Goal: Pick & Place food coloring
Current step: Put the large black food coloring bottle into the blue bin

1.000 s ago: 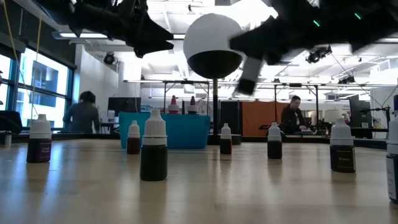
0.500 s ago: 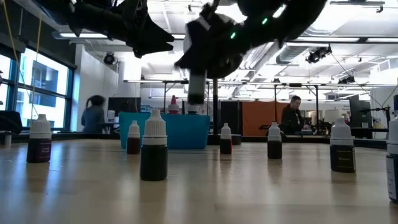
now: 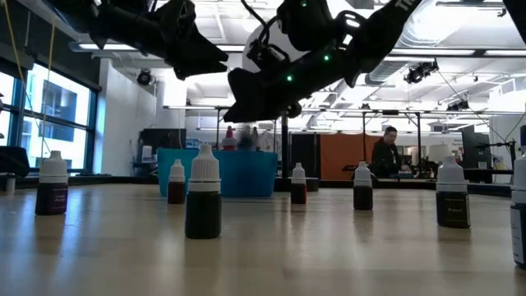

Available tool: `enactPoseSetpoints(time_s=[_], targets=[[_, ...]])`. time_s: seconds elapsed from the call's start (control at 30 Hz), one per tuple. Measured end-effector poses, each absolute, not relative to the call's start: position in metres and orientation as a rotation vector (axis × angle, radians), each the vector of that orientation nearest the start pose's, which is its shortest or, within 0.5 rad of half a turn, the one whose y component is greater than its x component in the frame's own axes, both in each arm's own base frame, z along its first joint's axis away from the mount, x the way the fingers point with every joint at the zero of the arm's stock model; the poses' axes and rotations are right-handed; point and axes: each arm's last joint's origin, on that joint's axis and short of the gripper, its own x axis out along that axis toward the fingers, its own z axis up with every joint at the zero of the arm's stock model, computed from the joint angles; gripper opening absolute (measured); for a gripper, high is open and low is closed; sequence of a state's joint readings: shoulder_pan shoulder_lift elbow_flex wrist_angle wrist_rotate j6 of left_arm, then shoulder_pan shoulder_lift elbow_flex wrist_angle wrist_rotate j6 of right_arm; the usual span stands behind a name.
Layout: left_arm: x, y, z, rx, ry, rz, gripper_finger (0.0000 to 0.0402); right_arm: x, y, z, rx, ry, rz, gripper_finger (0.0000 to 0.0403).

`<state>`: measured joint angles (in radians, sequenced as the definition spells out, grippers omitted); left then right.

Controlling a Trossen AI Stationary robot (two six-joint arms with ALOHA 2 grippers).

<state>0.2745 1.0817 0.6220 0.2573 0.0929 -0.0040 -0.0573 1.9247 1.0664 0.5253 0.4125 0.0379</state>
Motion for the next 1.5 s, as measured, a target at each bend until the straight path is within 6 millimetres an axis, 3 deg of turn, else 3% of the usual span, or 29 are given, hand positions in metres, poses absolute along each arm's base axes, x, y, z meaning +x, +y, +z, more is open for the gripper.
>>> enactPoseSetpoints(time_s=[0.27,0.53,0.73,1.0,1.1,1.2,1.3,1.5], targets=[[0.229,0.062,0.262,-0.041,0.199,0.181,0.0213,0.405,-0.039,0.175,-0.092,0.33,-0.462,0.008],[0.227,0.061,0.256,-0.041,0.261,0.171,0.0213,0.405,-0.02,0.187,-0.087,0.299,-0.193,0.0057],[0.219,0.058,0.234,-0.058,0.51,0.147,0.0213,0.393,-0.003,0.209,-0.174,0.345,-0.151,0.0077],[0.213,0.057,0.223,-0.027,0.644,0.142,0.0213,0.379,0.002,0.213,-0.185,0.476,-0.194,0.013],[0.217,0.059,0.221,-0.009,0.696,0.135,0.0207,0.379,0.002,0.213,-0.158,0.478,-0.2,0.0144],[0.232,0.063,0.233,0.047,0.767,0.128,0.0184,0.379,0.002,0.213,-0.151,0.48,-0.202,0.0151],[0.248,0.069,0.235,0.067,0.949,0.117,0.0157,0.379,0.002,0.213,-0.145,0.479,-0.205,0.0152],[0.264,0.075,0.212,0.139,1.219,0.058,0.0141,0.376,0.005,0.208,-0.102,0.527,-0.209,0.0152]])
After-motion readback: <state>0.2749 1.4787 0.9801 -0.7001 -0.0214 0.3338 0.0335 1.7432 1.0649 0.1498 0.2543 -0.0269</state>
